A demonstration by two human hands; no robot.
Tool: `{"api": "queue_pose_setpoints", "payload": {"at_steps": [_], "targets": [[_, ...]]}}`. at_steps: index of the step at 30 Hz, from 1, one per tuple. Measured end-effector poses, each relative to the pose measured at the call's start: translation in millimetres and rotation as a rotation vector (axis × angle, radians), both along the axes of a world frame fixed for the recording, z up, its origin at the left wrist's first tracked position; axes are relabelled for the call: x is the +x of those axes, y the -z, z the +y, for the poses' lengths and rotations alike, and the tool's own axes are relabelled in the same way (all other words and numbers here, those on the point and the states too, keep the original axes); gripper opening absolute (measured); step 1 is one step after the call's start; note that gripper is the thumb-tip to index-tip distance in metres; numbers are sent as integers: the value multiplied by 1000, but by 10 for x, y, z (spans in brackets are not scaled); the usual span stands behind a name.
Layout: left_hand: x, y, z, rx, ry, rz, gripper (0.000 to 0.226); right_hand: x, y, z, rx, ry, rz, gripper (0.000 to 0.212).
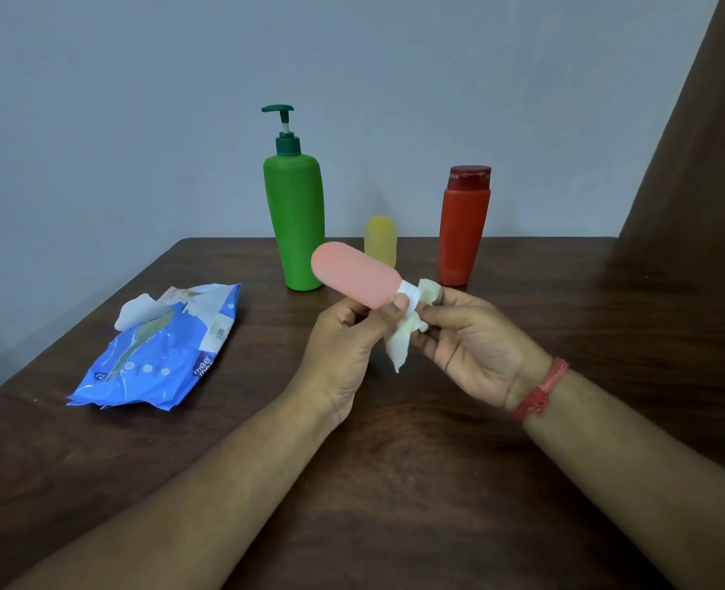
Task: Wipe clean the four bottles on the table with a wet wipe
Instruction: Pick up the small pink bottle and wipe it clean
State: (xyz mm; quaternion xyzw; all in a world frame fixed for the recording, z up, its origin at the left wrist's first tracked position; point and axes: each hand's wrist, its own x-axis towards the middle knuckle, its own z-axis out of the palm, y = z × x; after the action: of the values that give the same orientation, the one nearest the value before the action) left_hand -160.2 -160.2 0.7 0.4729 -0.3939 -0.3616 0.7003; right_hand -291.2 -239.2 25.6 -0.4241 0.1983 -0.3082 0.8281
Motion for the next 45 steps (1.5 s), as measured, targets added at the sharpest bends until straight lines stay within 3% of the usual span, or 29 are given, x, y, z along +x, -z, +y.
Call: {"api": "queue_pose_setpoints", "payload": {"at_steps": [12, 15, 18, 25, 32, 37, 45], "targets": [[96, -12, 1, -37, -58, -160, 32, -69, -7, -101, 38, -17, 8, 26], [192, -13, 33, 16, -168, -371, 22, -124, -47, -177, 54, 36, -32, 22], [205, -12, 37, 120, -165, -590, 29, -198, -82, -278, 13, 102, -59, 28], [181, 53, -37, 374, -282, -781, 44, -276, -18, -486, -28, 303, -1, 26], [103, 72, -93, 367, -432, -791, 50, -429, 20, -694, -17, 447, -44, 16], [-75, 53, -309, 386, -349, -832, 55, -566, 28, -901, 6, 605, -98, 18], [-630, -21, -1188, 380, -368, -743, 62, -948, 28, -1199, 96, 952, -260, 25]]}}
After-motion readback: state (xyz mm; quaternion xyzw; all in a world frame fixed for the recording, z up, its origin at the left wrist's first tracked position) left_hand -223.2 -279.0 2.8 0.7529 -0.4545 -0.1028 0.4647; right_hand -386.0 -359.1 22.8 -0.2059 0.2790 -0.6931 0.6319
